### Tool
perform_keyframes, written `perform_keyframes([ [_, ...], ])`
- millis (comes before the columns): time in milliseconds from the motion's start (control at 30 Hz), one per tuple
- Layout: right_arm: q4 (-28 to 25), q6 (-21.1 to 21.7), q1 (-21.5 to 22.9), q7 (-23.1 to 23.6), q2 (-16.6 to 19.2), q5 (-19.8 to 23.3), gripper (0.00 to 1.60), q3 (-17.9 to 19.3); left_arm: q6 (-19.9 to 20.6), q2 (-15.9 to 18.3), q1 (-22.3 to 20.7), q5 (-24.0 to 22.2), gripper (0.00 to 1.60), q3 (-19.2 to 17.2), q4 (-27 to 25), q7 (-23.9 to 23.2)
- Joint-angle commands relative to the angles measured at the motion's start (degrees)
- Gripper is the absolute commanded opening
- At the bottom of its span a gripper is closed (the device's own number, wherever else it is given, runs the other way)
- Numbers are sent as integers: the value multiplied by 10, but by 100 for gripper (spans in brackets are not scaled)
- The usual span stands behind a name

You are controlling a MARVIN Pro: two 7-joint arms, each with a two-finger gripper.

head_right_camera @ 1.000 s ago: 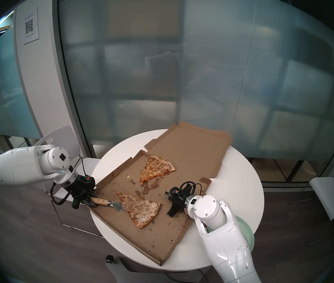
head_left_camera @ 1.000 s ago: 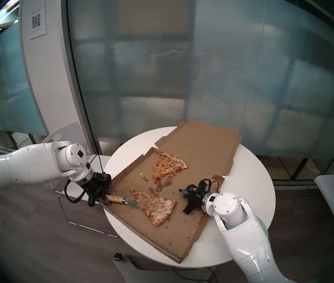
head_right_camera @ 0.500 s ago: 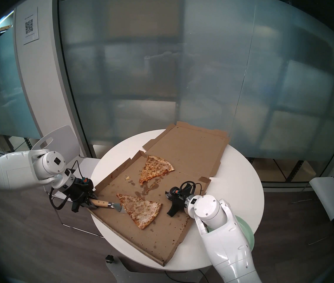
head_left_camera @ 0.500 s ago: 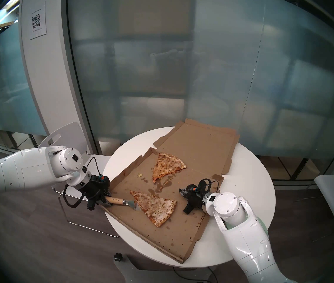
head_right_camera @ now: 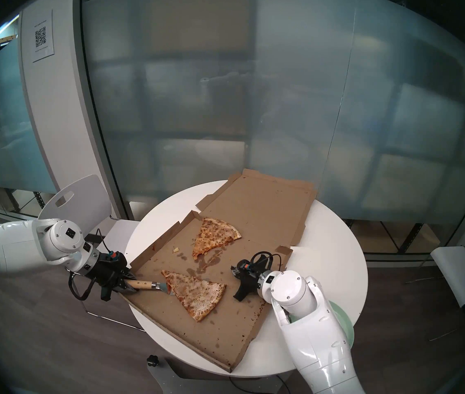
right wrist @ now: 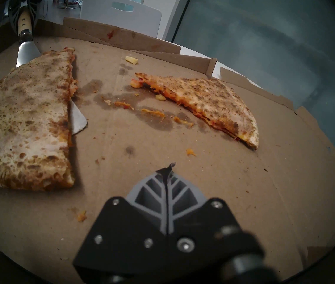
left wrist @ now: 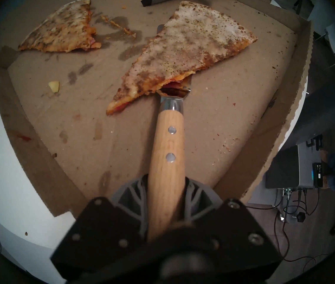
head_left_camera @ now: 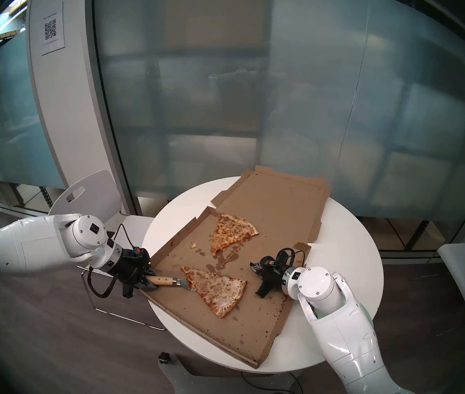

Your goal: Put pizza slice onto the plate

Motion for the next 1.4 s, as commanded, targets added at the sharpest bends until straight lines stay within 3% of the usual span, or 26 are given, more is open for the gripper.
perform_keyframes([
  [0, -15, 1, 6, -1, -3, -2, 0, -2, -11, 21, 3, -11, 0, -1, -1, -2],
  [233, -22, 5, 5, 0, -5, -6, 0, -4, -7, 27, -10, -15, 0, -5, -1, -23],
  [667, -17, 9, 7, -1, -7, -12, 0, -5, 19, -2, -47, -41, 0, -37, 29, -75],
  [1000, -7, 10, 19, -2, -12, -12, 0, -7, 28, -7, -41, -71, 0, -43, 50, -103],
  [1367, -12, 13, 20, -1, -10, -12, 0, -7, 24, 4, -36, -65, 0, -36, 46, -111],
])
